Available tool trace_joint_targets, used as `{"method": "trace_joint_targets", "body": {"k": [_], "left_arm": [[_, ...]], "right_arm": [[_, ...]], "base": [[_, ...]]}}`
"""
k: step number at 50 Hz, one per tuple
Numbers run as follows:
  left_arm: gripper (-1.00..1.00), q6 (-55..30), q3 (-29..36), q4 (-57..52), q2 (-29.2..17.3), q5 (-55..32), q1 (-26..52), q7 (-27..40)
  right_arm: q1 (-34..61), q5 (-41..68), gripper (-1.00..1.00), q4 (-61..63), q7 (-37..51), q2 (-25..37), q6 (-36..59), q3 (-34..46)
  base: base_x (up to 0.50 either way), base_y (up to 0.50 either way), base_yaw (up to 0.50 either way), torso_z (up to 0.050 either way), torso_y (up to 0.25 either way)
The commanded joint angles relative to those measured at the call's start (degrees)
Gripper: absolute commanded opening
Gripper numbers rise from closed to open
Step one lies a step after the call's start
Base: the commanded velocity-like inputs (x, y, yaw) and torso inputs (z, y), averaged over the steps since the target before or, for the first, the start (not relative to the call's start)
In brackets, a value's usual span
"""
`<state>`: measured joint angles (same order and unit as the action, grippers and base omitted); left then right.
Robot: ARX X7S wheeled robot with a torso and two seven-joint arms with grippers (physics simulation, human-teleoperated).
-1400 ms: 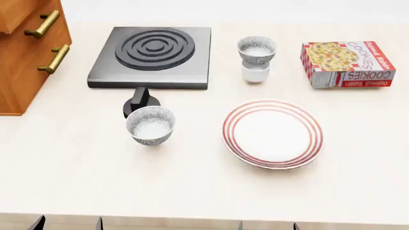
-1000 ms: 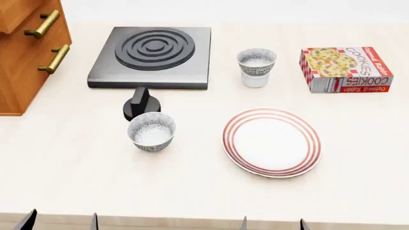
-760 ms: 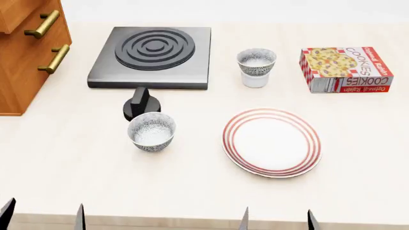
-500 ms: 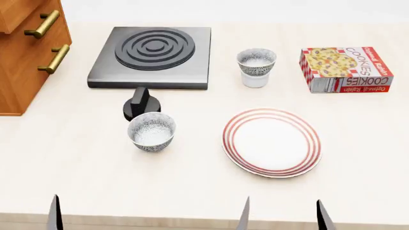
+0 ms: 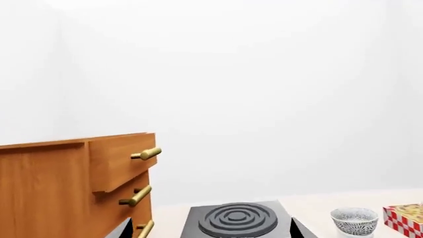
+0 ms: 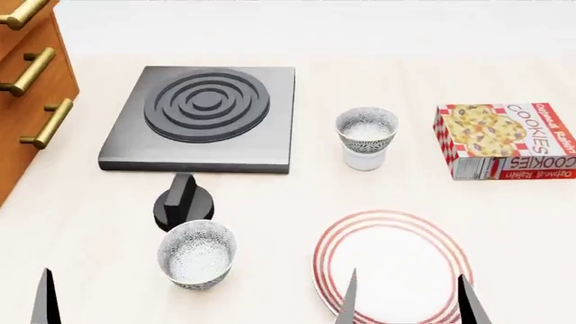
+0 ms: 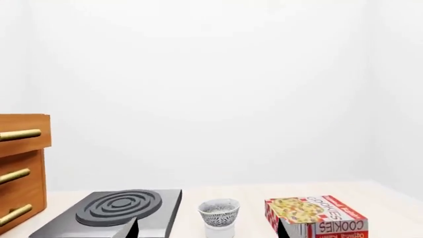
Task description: Pick the akita bowl on the ramekin and place it on the plate.
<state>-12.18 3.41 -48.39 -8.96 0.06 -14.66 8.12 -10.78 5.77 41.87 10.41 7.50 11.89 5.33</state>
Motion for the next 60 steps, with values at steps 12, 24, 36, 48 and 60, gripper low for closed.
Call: {"method": "trace_joint_targets", "body": {"k": [12,24,36,48,60], "left_arm": [[1.0,-0.8,1.1,-0.9,-1.2,0.0,-0.5,1.4],[1.0,-1.0,1.6,-0.1,-1.6,-0.3,0.0,1.9],[1.0,-2.5,2.4,-0.7,-2.2,-0.6,0.3,2.1],[1.0,-2.4,2.6,-0.7,-2.8,-1.2,0.2,2.4],[1.0,-2.7,3.2,-0.7,-3.3,-1.1,0.3,2.9]], "right_arm": [[-0.6,0.4,1.0,0.8,1.6,1.5,-0.1,1.2],[-0.3,0.8,1.0,0.5,2.3,2.2,0.0,1.5],[-1.3,1.5,1.0,0.3,2.5,2.7,-3.0,1.5],[-1.3,1.4,1.0,0.1,3.0,3.3,-3.4,2.2],[-0.7,2.4,1.0,2.5,3.9,4.0,-0.5,2.0]], "base": [[0.5,0.0,0.0,0.0,0.0],[0.5,0.0,0.0,0.0,0.001],[0.29,0.0,0.0,0.021,-0.004],[0.0,0.0,0.0,0.05,-0.01],[0.0,0.0,0.0,0.05,-0.009]]}}
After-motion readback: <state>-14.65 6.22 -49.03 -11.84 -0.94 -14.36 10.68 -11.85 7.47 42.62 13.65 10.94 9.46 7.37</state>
